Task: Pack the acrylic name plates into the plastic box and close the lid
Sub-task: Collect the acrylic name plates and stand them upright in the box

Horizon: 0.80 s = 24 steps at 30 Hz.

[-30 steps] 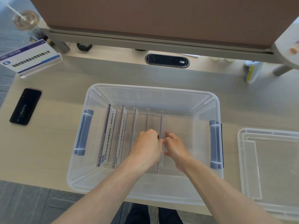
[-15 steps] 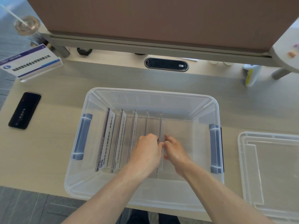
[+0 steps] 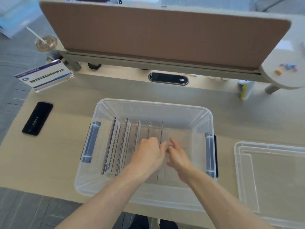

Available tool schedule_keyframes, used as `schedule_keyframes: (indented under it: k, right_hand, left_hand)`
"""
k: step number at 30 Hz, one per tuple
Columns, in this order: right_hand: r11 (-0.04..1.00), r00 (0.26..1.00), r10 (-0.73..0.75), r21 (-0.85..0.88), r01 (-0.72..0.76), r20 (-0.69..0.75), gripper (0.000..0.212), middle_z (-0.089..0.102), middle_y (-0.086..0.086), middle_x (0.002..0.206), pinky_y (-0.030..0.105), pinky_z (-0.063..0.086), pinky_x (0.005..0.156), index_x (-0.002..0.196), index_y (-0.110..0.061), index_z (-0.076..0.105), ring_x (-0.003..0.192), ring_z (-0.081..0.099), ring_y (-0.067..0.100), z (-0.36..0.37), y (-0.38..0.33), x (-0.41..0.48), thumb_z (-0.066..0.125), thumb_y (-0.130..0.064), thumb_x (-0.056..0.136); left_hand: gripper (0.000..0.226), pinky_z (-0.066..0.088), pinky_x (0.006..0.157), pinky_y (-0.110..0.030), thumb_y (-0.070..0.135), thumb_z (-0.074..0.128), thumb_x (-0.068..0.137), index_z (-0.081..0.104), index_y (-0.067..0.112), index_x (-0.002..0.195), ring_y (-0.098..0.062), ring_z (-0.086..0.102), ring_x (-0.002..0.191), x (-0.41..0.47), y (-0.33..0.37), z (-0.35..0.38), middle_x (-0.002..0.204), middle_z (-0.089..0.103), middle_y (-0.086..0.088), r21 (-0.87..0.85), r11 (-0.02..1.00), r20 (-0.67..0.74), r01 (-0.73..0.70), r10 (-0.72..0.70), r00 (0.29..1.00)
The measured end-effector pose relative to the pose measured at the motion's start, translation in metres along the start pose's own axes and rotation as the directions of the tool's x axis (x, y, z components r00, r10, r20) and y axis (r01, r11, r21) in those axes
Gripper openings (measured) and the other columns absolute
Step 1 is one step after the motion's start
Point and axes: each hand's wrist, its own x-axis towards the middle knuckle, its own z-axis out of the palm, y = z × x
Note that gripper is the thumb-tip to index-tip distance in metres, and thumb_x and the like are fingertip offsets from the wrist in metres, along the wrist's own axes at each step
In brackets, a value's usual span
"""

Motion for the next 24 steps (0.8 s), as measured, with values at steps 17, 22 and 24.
schedule_keyframes:
  k: [17,22,24]
  right_hand:
    - [0.913,0.914,-0.404,0.045,0.405,-0.040,0.052,0.051,0.011,0.140,0.052,0.045,0.107,0.152,-0.020,0.040,0.118,0.055,0.030,-0.018,-0.169,-0.103,0.056,-0.024,0.102]
    - [0.898,0.898,-0.440,0.001,0.440,0.000,0.055,0.051,0.007,0.139,0.046,0.047,0.104,0.151,-0.022,0.041,0.119,0.052,0.022,0.034,-0.204,-0.097,0.059,-0.032,0.100]
    - [0.896,0.896,-0.443,-0.020,0.443,0.007,0.056,0.050,0.006,0.142,0.045,0.047,0.103,0.151,-0.022,0.041,0.121,0.051,0.021,0.062,-0.221,-0.088,0.059,-0.033,0.099]
  left_hand:
    - [0.047,0.044,0.102,-0.031,0.047,0.047,0.105,0.058,0.017,0.139,-0.013,0.056,0.120,-0.060,-0.035,-0.237,0.139,0.063,0.000,-0.425,0.905,-0.265,-0.006,-0.118,0.957]
    - [0.048,0.045,0.102,-0.034,0.051,0.048,0.104,0.058,0.021,0.139,-0.013,0.056,0.123,-0.056,-0.103,-0.275,0.137,0.063,0.003,-0.498,0.866,-0.282,0.035,-0.200,0.938]
    - [0.047,0.045,0.104,-0.033,0.051,0.049,0.103,0.060,0.021,0.138,-0.014,0.056,0.126,-0.045,-0.132,-0.290,0.135,0.064,0.005,-0.527,0.849,-0.287,0.028,-0.209,0.935]
